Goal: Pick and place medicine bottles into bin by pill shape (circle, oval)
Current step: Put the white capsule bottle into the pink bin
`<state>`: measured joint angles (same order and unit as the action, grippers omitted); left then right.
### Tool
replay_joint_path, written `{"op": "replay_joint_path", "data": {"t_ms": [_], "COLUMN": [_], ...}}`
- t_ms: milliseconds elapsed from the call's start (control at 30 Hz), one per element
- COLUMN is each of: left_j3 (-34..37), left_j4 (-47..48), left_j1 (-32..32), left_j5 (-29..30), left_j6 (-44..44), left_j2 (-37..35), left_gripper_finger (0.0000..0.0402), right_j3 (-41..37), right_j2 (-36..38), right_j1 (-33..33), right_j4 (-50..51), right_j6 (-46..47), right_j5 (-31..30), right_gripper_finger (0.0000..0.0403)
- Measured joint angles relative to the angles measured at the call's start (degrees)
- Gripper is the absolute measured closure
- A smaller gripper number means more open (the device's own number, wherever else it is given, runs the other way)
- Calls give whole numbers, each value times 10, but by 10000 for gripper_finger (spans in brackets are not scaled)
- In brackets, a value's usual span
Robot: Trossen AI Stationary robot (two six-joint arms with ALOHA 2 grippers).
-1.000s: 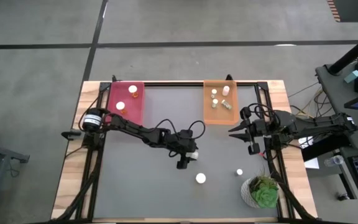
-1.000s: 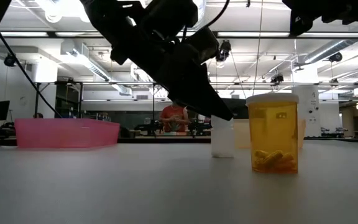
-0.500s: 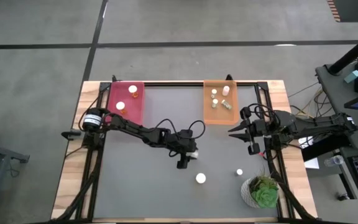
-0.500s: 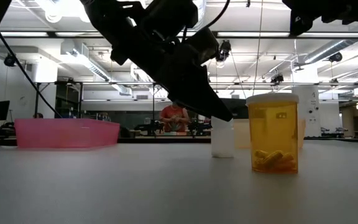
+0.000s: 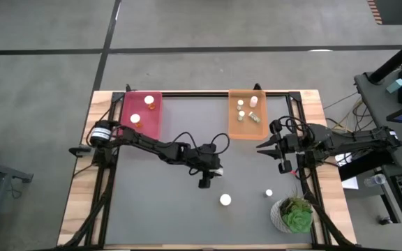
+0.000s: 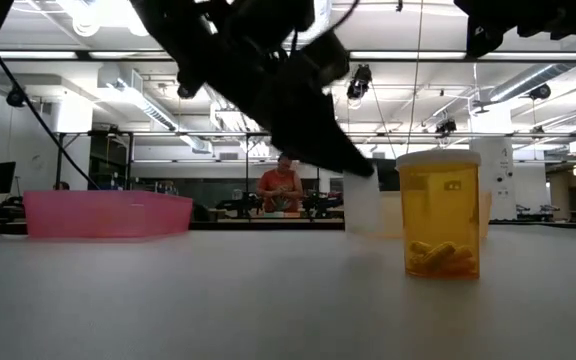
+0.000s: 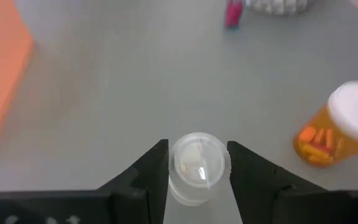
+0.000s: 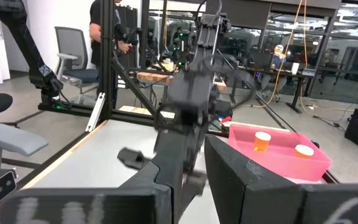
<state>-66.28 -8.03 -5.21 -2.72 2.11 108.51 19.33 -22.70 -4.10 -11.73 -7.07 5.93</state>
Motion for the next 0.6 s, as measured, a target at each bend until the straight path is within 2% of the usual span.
{"op": "replay_joint_path", "data": {"t_ms": [167, 367, 600], "left_j3": [0, 0, 1], "left_j4": [-10, -79, -171], "left_j1": [1, 3, 3], "left_j5": [3, 2, -35], "left_j6": [31, 44, 74], "left_j2": [-52, -124, -181], "left_gripper_finger": [277, 276, 276], "right_j3": [0, 0, 0], "right_j2": [0, 0, 0], "right_j1": [0, 0, 0], "right_j4": [6, 8, 8], "right_j6": [-1, -4, -5], "right_j5": [0, 0, 0], "right_gripper_finger": [344, 344, 344]}}
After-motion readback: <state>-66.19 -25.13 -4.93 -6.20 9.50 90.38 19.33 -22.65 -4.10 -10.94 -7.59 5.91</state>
